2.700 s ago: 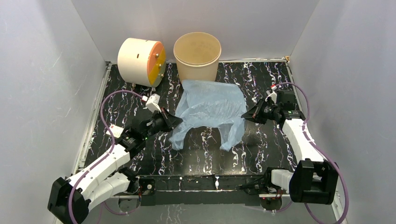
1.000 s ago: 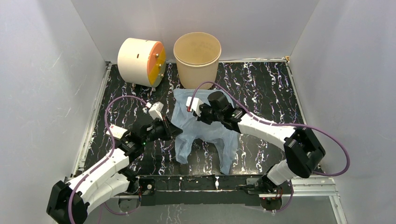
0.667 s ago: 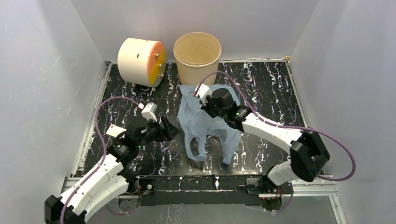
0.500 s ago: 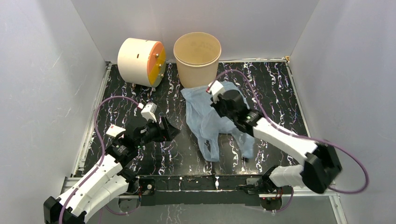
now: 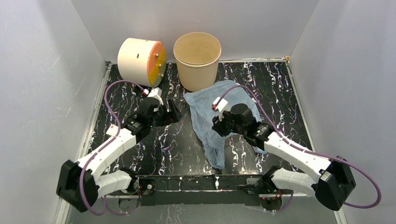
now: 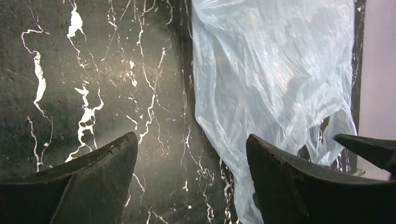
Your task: Put the trash bags into the trash bin
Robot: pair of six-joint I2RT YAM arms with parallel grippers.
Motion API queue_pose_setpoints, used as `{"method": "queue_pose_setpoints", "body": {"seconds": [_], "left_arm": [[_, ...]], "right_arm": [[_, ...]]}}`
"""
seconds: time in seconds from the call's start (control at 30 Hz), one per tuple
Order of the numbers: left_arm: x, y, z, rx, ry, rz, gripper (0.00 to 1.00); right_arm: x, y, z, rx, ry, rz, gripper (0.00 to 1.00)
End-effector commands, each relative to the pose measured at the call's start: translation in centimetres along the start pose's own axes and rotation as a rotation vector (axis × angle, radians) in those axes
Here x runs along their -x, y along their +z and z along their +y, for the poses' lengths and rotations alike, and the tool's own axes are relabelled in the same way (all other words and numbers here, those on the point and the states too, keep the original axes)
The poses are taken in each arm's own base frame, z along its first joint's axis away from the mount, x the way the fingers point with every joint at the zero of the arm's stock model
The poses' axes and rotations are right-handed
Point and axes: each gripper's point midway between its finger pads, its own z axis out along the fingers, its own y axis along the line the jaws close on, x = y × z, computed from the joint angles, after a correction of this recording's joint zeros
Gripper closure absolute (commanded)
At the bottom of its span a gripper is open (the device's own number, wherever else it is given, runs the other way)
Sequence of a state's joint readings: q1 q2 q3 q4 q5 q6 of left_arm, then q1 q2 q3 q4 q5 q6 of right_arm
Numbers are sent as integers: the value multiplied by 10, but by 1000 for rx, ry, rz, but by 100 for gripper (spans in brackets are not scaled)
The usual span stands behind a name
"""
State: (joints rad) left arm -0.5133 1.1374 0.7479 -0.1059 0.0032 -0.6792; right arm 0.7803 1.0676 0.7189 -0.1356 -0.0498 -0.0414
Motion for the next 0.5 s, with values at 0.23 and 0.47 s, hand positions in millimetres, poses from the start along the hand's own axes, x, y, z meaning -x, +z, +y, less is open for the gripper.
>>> {"method": "queue_pose_setpoints", "body": {"seconds": [0.23, 0.47], "left_arm": [[46, 85, -27, -55, -165, -14, 18], [35, 133, -23, -53, -237, 43, 20]], "right_arm": [[24, -24, -15, -224, 590, -53, 29], [7, 5, -7, -240, 713, 85, 12]]}}
